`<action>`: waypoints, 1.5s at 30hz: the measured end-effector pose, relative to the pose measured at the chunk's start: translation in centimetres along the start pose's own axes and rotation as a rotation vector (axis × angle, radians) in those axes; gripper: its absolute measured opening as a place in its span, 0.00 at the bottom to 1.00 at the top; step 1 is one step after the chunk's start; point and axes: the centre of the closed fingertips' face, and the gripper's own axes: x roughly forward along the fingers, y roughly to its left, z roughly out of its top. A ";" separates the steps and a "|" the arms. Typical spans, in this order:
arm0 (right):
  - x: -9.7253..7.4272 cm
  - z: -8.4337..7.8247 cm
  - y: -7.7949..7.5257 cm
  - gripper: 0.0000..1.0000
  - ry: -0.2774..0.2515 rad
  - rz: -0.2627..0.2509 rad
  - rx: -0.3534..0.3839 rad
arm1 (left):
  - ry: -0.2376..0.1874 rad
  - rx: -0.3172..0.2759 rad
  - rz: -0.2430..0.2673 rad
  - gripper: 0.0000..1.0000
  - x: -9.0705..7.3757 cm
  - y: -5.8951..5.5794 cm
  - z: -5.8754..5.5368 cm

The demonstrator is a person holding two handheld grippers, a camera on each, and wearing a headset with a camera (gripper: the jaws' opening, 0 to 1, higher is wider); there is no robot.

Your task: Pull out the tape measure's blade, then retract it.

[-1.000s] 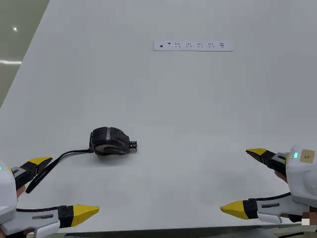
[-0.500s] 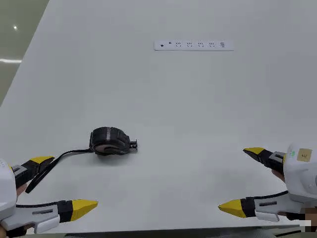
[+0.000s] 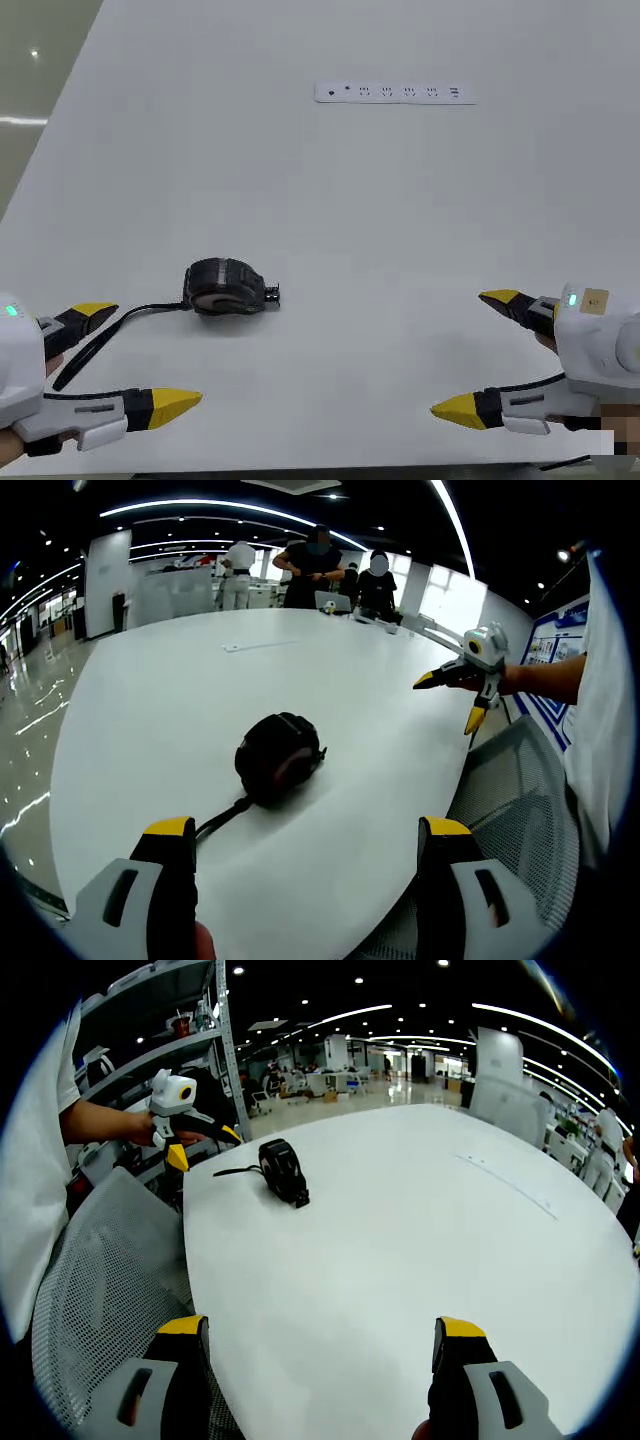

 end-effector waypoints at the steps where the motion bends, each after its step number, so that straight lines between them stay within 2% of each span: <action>1: 0.2 0.2 0.1 0.91 -0.004 0.006 0.001 | 0.001 0.004 0.000 0.88 0.2 0.1 0.1; 13: 2.1 0.3 0.2 0.91 0.029 0.054 -0.038 | 0.025 0.055 -0.040 0.88 1.6 1.0 0.8; 25: 3.8 1.1 0.3 0.90 0.045 0.096 -0.077 | 0.071 0.144 -0.074 0.85 3.3 2.0 1.1; 31: 4.6 1.4 0.4 0.90 0.049 0.114 -0.092 | 0.102 0.192 -0.091 0.84 4.1 2.5 0.9; 37: 5.1 1.6 0.4 0.89 0.049 0.122 -0.092 | 0.120 0.213 -0.101 0.82 4.6 3.1 0.8; 45: 5.7 1.9 0.3 0.88 0.046 0.130 -0.089 | 0.153 0.265 -0.130 0.72 5.4 3.4 1.2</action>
